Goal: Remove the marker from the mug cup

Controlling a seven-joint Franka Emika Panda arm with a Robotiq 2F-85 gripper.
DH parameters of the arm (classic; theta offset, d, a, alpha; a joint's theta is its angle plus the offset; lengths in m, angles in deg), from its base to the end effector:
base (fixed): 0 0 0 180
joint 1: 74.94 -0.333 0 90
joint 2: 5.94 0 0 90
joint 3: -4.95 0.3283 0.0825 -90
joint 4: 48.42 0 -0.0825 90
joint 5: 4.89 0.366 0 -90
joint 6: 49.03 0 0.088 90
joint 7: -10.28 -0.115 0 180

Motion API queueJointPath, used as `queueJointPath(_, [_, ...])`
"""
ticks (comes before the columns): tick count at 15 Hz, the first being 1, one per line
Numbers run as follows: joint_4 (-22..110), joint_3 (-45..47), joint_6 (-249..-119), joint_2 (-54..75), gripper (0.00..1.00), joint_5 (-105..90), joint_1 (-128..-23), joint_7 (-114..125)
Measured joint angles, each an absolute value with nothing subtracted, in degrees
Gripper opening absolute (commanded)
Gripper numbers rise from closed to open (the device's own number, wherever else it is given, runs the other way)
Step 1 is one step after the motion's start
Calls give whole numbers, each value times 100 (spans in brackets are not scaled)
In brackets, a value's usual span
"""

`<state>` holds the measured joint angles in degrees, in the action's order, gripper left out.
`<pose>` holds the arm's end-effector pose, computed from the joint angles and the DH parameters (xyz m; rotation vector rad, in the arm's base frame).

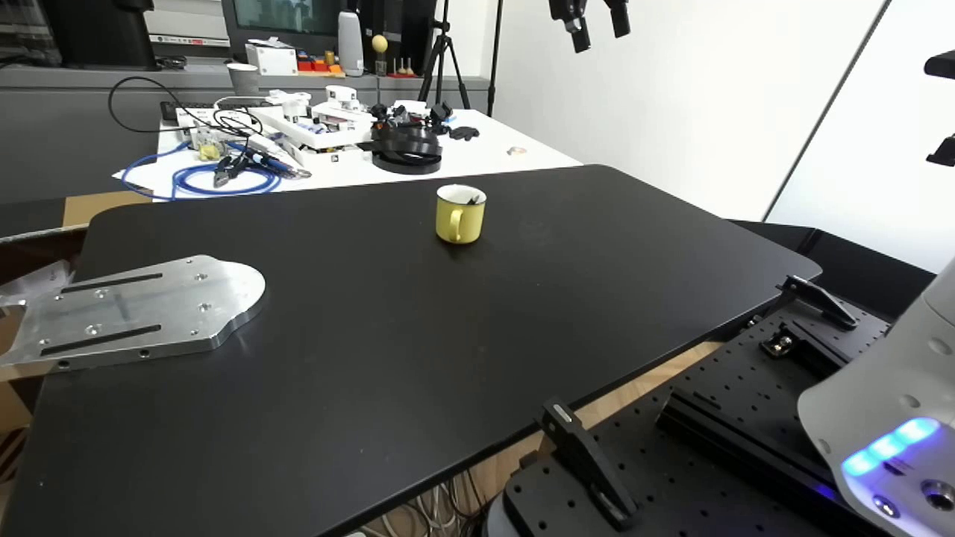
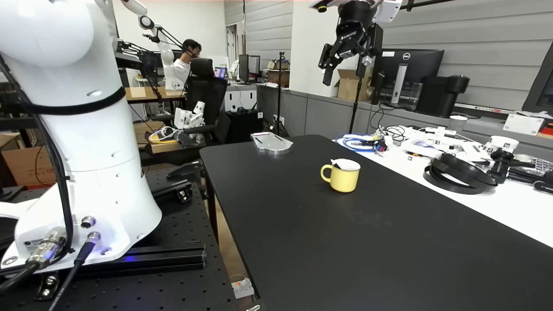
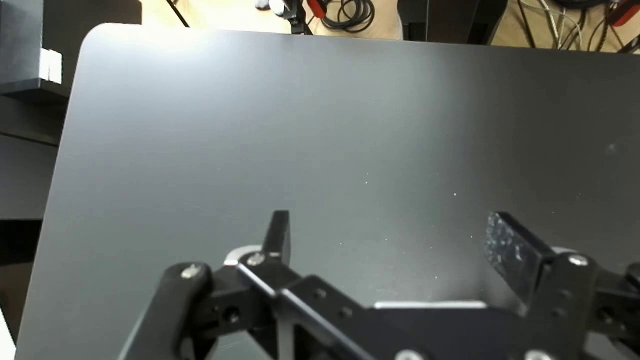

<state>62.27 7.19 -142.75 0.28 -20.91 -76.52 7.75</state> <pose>0.5197 0.0040 0.4217 2.7971 0.1385 -0.5517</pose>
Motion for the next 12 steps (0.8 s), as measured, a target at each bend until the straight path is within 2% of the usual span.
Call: queueJointPath(12, [4319, 888, -13183, 1841, 100, -2383, -8542, -306])
